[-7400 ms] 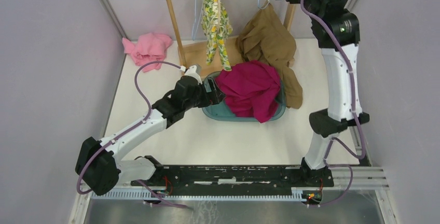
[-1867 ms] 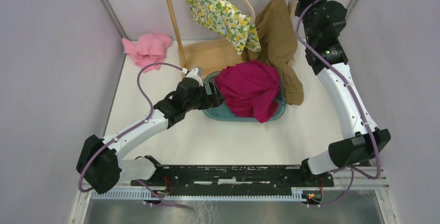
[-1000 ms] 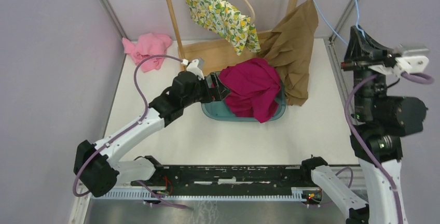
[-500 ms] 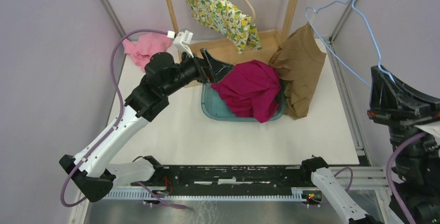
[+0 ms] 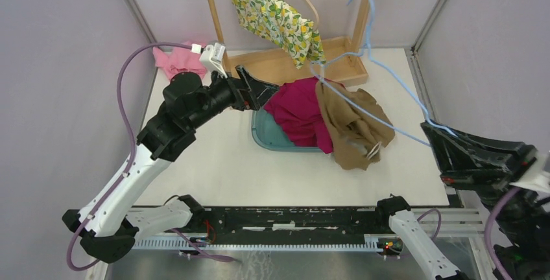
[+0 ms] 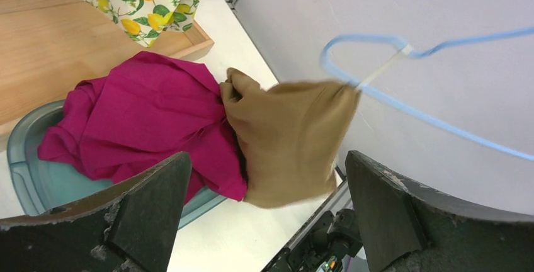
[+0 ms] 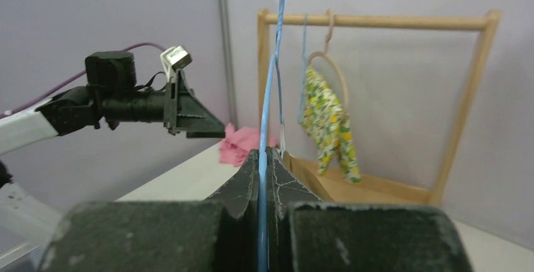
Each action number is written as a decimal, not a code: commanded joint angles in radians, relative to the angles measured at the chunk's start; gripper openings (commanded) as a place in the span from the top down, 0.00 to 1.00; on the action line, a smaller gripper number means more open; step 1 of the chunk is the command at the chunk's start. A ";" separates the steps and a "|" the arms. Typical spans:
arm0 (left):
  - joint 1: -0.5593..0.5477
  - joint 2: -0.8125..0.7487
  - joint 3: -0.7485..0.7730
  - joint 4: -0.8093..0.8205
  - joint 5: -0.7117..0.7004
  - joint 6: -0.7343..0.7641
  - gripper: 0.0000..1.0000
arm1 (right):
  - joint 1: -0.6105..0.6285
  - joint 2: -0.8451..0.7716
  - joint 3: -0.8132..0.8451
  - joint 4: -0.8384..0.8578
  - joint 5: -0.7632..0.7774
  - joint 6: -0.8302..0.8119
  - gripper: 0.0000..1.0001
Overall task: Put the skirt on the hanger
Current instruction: Hang the skirt on the hanger.
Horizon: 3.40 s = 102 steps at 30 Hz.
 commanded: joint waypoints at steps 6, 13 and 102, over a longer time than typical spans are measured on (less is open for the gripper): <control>0.001 -0.093 0.005 -0.077 -0.064 0.039 0.01 | 0.001 -0.044 -0.319 0.335 -0.203 0.261 0.99; 0.001 -0.118 -0.109 -0.106 -0.111 0.035 0.01 | 0.002 -0.034 -0.560 0.571 -0.278 0.365 0.99; 0.000 -0.112 -0.395 -0.018 -0.199 -0.143 0.97 | 0.772 0.291 -0.778 0.228 0.140 -0.179 0.60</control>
